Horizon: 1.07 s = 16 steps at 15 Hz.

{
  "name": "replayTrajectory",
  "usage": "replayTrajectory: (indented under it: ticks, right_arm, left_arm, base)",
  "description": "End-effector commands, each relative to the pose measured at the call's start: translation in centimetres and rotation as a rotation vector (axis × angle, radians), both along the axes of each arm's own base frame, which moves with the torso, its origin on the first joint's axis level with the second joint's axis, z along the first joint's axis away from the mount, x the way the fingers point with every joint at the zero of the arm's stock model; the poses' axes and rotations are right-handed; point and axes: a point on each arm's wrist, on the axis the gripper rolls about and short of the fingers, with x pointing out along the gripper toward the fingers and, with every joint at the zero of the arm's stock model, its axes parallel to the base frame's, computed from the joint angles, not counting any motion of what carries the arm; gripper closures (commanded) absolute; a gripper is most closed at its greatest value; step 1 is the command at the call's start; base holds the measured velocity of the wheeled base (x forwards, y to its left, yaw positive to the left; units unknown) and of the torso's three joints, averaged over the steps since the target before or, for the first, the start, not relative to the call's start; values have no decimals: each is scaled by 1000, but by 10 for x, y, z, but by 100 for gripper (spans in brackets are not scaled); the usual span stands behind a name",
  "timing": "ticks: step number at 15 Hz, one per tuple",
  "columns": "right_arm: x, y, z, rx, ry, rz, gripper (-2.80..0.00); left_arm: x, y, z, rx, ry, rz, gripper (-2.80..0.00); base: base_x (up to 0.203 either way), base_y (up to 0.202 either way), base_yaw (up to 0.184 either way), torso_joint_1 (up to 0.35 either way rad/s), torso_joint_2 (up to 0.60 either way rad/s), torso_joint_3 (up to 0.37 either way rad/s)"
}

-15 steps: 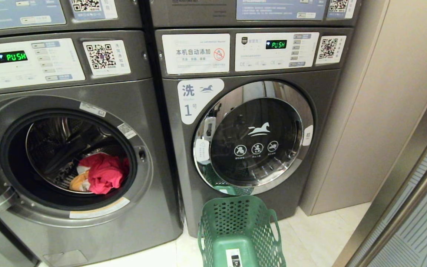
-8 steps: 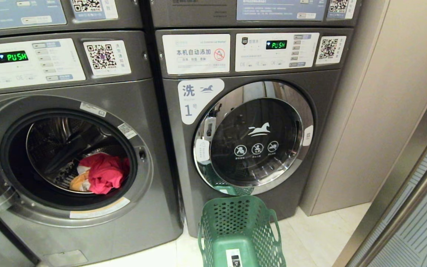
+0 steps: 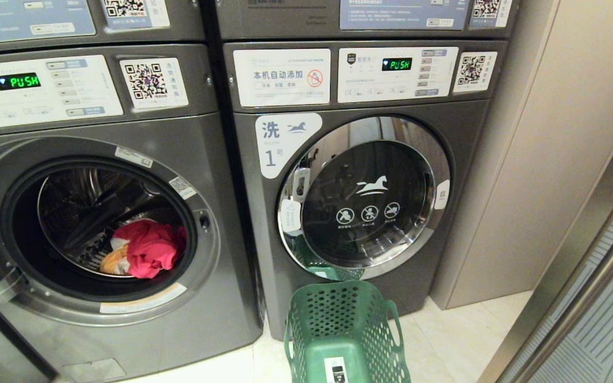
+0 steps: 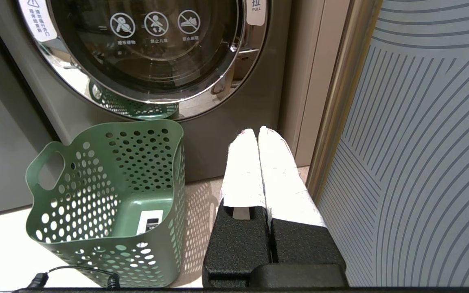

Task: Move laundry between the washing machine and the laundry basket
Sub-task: Pick a cloth and place it into the basket

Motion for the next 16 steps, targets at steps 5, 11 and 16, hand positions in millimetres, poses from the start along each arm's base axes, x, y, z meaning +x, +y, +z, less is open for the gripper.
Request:
replayTrajectory:
  ticks: [5, 11, 16]
  right_arm:
    - [0, 0, 0, 0, 0, 0, 0]
    - [0, 0, 0, 0, 0, 0, 0]
    - [0, 0, 0, 0, 0, 0, 0]
  left_arm:
    - [-2, 1, 0, -137, -23, 46, 0]
    - [-2, 1, 0, -137, -23, 46, 0]
    - [-2, 1, 0, -136, -23, 46, 0]
  base:
    - [0, 0, 0, 0, 0, 0]
    - [0, 0, 0, 0, 0, 0]
    - [0, 0, 0, 0, 0, 0]
